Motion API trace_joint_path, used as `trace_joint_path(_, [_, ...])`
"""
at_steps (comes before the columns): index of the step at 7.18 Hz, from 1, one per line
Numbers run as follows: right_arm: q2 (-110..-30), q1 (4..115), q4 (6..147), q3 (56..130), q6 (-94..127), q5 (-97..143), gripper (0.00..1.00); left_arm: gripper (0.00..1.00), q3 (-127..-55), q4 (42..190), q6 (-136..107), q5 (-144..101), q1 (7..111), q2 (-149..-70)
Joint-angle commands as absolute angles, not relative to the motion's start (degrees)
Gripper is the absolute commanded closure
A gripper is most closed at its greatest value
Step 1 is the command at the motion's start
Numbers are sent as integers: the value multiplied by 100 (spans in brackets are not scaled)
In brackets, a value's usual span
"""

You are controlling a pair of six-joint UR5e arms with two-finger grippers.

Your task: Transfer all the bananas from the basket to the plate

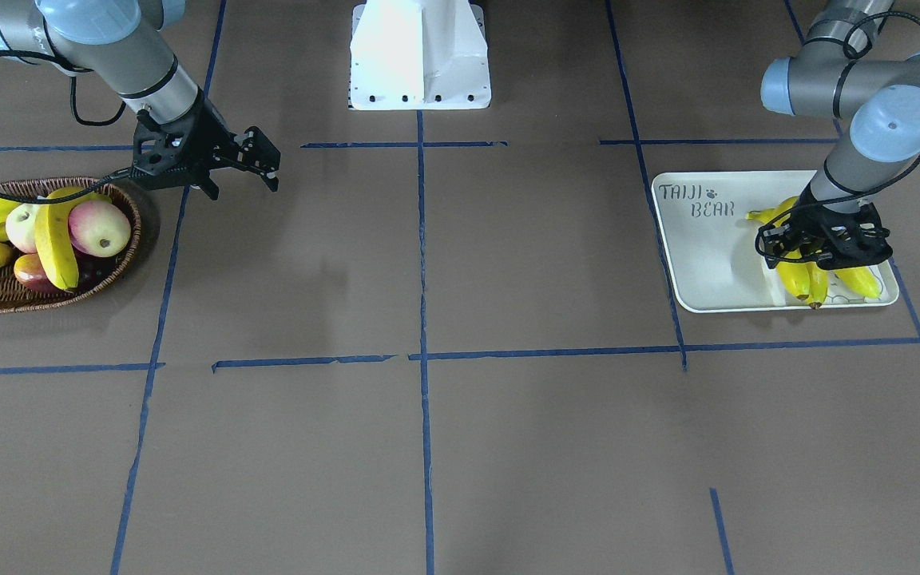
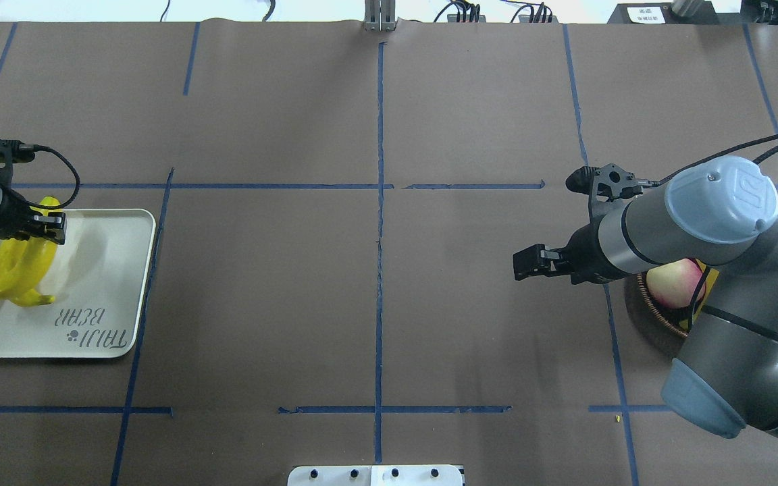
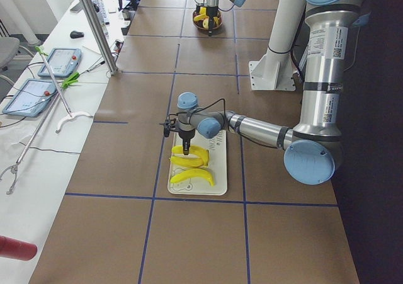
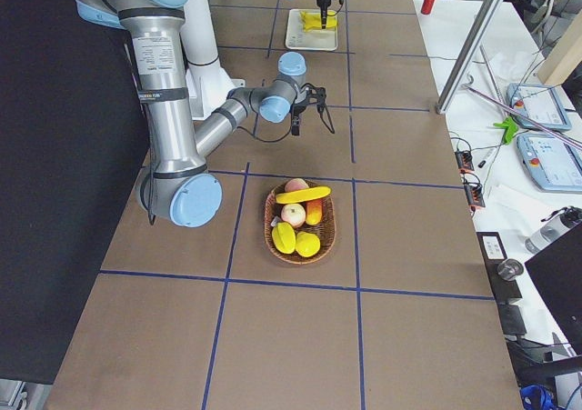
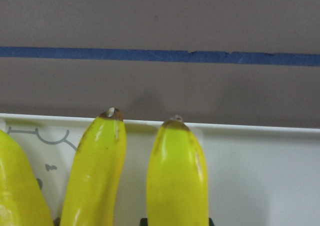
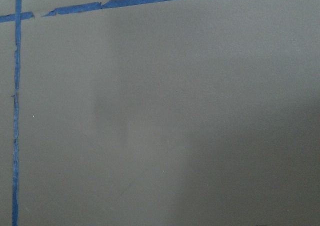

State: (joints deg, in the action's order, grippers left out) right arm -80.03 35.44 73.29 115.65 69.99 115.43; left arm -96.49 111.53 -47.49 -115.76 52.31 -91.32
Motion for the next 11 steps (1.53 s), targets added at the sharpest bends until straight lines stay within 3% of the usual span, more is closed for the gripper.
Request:
trace_joint_path(1, [-8007,3525,7330,11549,6979,11540,0,0,-9633,11101,-4134,-11662,5448,-9132])
trace_joint_path(4, [-8312,3647,7672,11662,6023,11549,0,0,-9738,11074,-3937,-12594,5792,-9202])
trace_joint_path(7, [-9900,3954,7542,12251,4444,11505,0,0,-9738,11083,-3964,-12603,5792,-9229])
trace_joint_path(9, [-10911,4104,6100,11947,3842,11417,0,0,-9747,11092,-3964,-12595,5792,-9229])
trace_joint_path(11, [-10978,4411,5651,11707,3885,11609,3,0,-9756,11100,-3964,-12586,5792,-9220])
